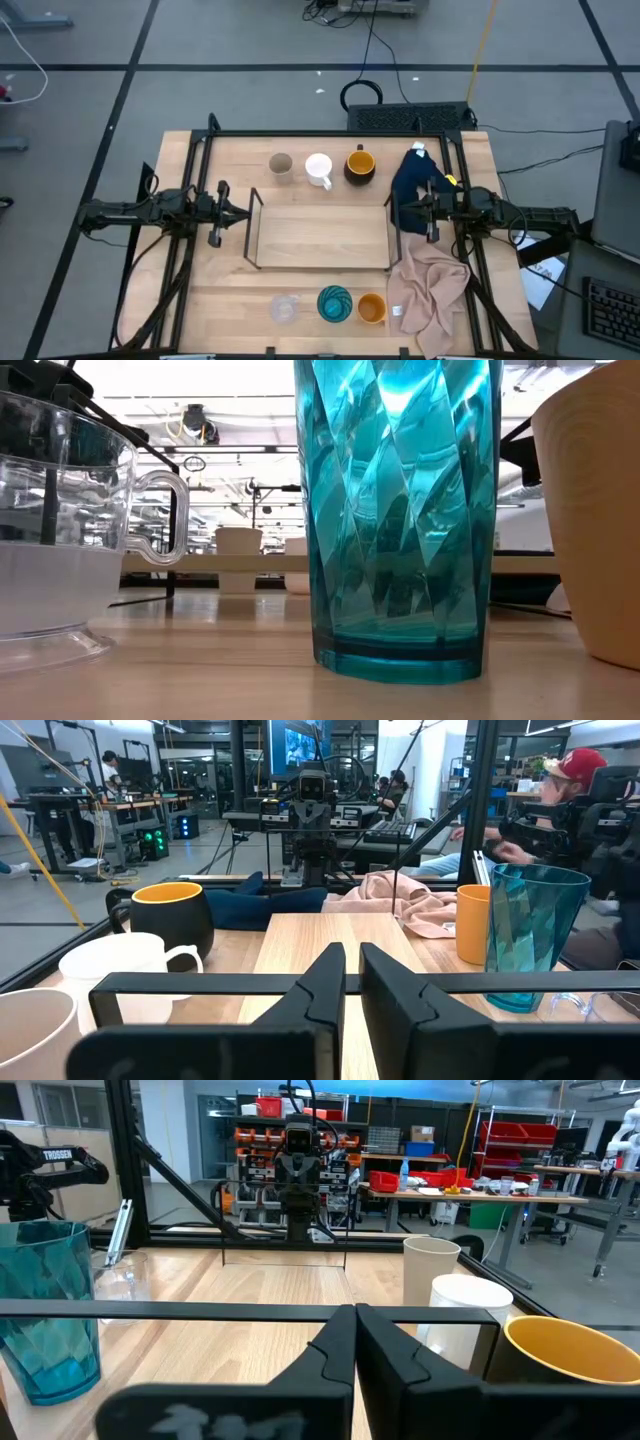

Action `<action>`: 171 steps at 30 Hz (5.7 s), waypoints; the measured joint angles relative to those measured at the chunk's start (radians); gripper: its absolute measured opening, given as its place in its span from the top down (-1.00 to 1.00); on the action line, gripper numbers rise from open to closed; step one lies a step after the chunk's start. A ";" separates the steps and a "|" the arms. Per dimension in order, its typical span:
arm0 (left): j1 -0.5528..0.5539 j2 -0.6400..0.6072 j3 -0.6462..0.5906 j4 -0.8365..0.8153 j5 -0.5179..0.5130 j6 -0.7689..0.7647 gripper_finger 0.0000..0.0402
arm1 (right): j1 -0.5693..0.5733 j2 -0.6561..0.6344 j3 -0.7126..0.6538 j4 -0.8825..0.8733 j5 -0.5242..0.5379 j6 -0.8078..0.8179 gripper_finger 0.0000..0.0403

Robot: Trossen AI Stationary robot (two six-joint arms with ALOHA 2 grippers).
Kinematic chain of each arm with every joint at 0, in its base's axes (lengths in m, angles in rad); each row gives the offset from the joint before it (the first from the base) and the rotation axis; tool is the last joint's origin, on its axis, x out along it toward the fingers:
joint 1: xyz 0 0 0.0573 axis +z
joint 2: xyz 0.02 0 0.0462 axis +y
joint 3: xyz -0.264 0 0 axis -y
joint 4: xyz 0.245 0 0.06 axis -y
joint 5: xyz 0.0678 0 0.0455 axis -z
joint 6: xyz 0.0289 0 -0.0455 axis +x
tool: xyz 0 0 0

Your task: Stack small to large cups/mugs on shelf

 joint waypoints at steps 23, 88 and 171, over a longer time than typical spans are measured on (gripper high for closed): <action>0.000 0.000 0.000 0.000 0.000 0.000 0.81 | 0.000 0.000 0.000 0.000 0.000 0.000 1.00; 0.000 0.000 0.000 0.000 0.000 0.000 0.81 | 0.000 0.000 0.000 0.000 0.000 0.000 1.00; 0.000 0.000 0.000 0.483 -0.055 -0.029 0.81 | 0.000 0.000 0.000 0.388 -0.026 0.123 1.00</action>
